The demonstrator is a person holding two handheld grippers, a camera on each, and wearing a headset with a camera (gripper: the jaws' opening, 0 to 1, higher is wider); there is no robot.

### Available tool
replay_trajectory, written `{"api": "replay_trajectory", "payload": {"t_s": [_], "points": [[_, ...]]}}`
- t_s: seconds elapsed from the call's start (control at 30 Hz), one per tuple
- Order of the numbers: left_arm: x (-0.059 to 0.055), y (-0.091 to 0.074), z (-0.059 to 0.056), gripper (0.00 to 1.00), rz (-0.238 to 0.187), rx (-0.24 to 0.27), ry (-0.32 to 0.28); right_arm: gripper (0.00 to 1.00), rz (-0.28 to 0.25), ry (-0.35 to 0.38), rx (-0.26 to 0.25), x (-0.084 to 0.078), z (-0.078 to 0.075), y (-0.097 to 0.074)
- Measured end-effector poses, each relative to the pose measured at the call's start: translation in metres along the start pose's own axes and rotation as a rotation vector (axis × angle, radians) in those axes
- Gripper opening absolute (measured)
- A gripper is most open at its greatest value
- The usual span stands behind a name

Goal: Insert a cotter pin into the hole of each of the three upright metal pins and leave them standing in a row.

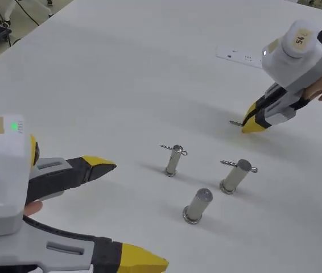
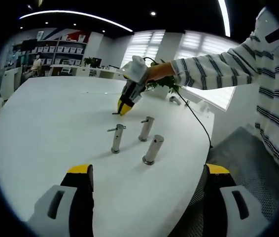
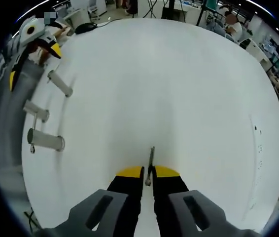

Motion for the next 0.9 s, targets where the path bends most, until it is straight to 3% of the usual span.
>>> {"api": "replay_trajectory", "payload": {"t_s": [0.27,0.43,0.6,0.9], "points": [[-0.003,-0.002,0.004,0.93,0.0,0.013,-0.009,0.05,0.066,-0.053,-0.055,0.006,0.001,0.002],[-0.006,-0.004,0.005,0.92,0.017,0.019,-0.006,0.04,0.057,0.015,-0.075,0.004,0.0,0.001],[-0.004,-0.006,0.006,0.92,-0.004,0.035,-0.001,0.03,0.046,0.071,-0.092,0.003,0.002,0.001],[-0.003,-0.012,0.007,0.92,0.004,0.035,0.004,0.02,0.08,0.002,-0.13,0.006,0.007,-0.003]]}}
Point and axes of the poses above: the centre of the closed fingertips' face, and the gripper's own axes: y roughly forward along the fingers, z roughly to its left, x roughly out of its top, the point moved 9 cm from there along -y, roughly backward along the fingers, and after that the axes turned 1 degree about -z, right-handed, at the moved point
